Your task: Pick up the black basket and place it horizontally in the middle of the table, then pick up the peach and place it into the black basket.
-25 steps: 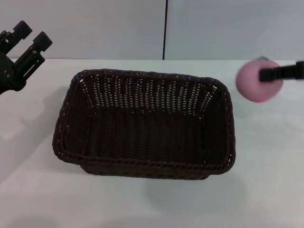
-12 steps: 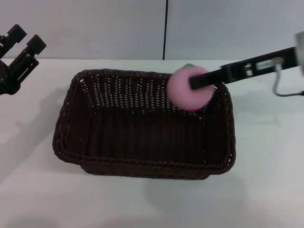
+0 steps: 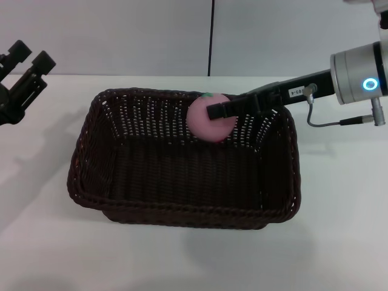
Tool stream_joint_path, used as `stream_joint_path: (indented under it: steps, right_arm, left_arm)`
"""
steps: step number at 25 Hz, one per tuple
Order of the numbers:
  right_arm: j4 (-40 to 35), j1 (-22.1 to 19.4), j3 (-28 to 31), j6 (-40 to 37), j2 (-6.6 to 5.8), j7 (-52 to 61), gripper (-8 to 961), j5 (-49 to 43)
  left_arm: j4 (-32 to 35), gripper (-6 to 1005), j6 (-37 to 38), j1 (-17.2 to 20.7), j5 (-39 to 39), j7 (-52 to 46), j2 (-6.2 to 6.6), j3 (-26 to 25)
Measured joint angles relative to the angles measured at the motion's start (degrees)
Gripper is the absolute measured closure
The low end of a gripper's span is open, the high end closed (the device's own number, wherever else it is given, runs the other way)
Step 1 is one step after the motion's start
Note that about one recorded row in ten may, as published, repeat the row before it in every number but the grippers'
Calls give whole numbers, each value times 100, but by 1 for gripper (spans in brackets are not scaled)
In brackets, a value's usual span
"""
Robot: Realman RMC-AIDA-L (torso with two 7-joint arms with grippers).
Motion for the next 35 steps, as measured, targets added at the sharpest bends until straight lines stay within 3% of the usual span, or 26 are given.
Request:
stream_joint_path:
  steps: [4, 12, 14, 15, 18, 19, 20, 22, 23, 24, 25, 29, 35]
  right_arm:
    - [46, -142, 8, 26, 2, -337, 404, 350]
    - [-138, -481, 38, -70, 3, -629, 304, 537]
    - [-317, -922, 43, -153, 4, -1110, 279, 1157]
    - [-317, -922, 43, -153, 4, -1110, 279, 1157]
    - [-267, -1618, 53, -217, 7, -2357, 280, 2497]
    - [20, -2079, 56, -219, 12, -3481, 280, 3461]
    - [20, -2079, 56, -219, 12, -3481, 280, 3461]
    - [709, -2448, 60, -327, 14, -5032, 280, 4721]
    - [1122, -2536, 58, -426, 15, -5668, 281, 5231]
    - [2054, -2656, 60, -762, 17, -7186, 281, 6313]
    - [2054, -2656, 60, -762, 17, -7186, 281, 6313]
    - [3537, -2552, 61, -1354, 67, -9343, 282, 7441]
    - [4348, -2167, 61, -1461, 99, -10225, 282, 7646]
  left_arm:
    - [-172, 396, 66, -20, -1, 94, 0, -117]
    - [-438, 396, 212, -41, -4, 233, -1, -442]
    - [-451, 396, 230, -18, -4, 344, -2, -482]
    - [-451, 396, 230, -18, -4, 344, -2, -482]
    - [-673, 396, 283, 1, -16, 611, -2, -718]
    - [-850, 396, 346, -23, -19, 732, -3, -881]
    - [-1007, 396, 415, -55, -20, 834, -5, -1030]
    - [-1444, 396, 591, -136, -21, 1092, -2, -1394]
    - [-1560, 396, 632, -157, -21, 1177, -2, -1485]
    - [-1851, 396, 737, -203, -21, 1511, -3, -1675]
    - [-1851, 396, 737, -203, -21, 1511, -3, -1675]
    - [-2284, 396, 794, -283, -21, 2218, -25, -1767]
    - [-3287, 396, 989, -548, -21, 3543, -48, -2167]
